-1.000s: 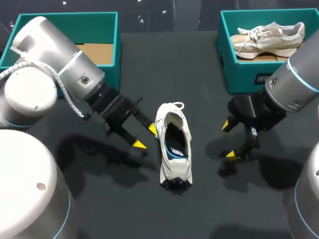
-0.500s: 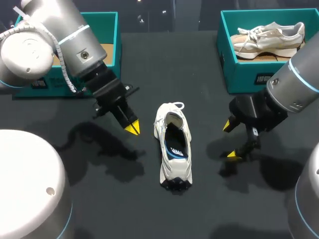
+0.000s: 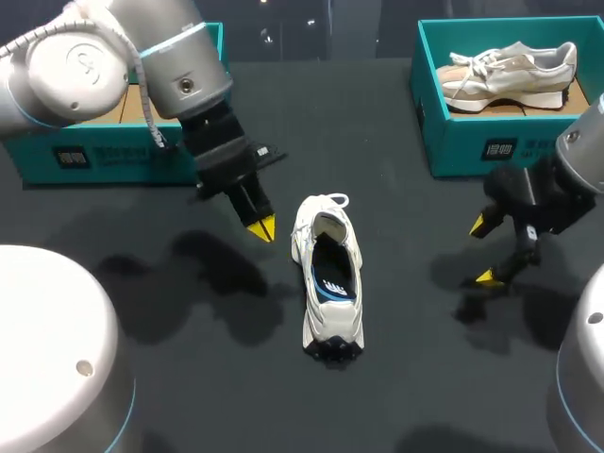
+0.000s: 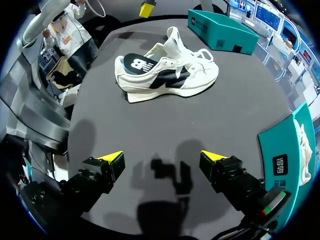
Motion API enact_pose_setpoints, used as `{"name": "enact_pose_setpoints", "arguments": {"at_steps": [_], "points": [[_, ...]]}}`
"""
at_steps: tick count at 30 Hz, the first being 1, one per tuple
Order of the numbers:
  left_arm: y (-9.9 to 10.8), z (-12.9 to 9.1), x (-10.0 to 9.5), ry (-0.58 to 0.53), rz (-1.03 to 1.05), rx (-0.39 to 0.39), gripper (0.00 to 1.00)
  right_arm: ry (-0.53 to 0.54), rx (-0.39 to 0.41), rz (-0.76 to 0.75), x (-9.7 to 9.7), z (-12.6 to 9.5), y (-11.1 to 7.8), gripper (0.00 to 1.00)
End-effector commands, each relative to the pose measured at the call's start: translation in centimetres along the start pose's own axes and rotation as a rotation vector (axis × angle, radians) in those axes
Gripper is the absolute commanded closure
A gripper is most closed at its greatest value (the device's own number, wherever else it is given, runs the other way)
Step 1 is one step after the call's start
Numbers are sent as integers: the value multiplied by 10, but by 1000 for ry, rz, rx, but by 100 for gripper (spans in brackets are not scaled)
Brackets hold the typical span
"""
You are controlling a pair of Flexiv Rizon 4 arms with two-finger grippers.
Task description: Take the shoe out of the shoebox, open the shoe tongue, remove and reinsert the insole, then place the shoe into the shoebox
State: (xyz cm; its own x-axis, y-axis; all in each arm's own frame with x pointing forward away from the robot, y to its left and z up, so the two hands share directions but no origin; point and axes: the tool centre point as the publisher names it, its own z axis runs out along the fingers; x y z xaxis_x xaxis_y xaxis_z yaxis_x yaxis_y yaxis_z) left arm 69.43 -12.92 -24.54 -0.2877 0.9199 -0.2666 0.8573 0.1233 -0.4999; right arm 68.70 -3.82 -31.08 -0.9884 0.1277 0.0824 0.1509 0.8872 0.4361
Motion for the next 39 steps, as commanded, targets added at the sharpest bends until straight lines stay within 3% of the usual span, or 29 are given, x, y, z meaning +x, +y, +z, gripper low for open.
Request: {"name": "enact_pose_setpoints", "arguments": {"at_steps": [1, 5, 12, 19, 27, 36, 39], "points": [[-2, -15, -8, 114, 82, -17, 100, -17, -7, 0, 11, -5, -4, 0], [-2, -15, -8, 114, 82, -17, 100, -17, -7, 0, 11, -5, -4, 0], [6, 9, -40, 204, 202, -14, 100, -17, -7, 0, 11, -5, -4, 0], [12, 40, -57, 289, 270, 4, 100, -17, -7, 0, 11, -5, -4, 0], [0, 71, -62, 373, 337, -18, 100, -17, -7, 0, 11, -5, -4, 0], [-3, 70, -61, 383, 340, -33, 100, -17, -7, 0, 11, -5, -4, 0], [-2, 84, -58, 397, 344, -38, 100, -17, -7, 0, 11, -5, -4, 0]]}}
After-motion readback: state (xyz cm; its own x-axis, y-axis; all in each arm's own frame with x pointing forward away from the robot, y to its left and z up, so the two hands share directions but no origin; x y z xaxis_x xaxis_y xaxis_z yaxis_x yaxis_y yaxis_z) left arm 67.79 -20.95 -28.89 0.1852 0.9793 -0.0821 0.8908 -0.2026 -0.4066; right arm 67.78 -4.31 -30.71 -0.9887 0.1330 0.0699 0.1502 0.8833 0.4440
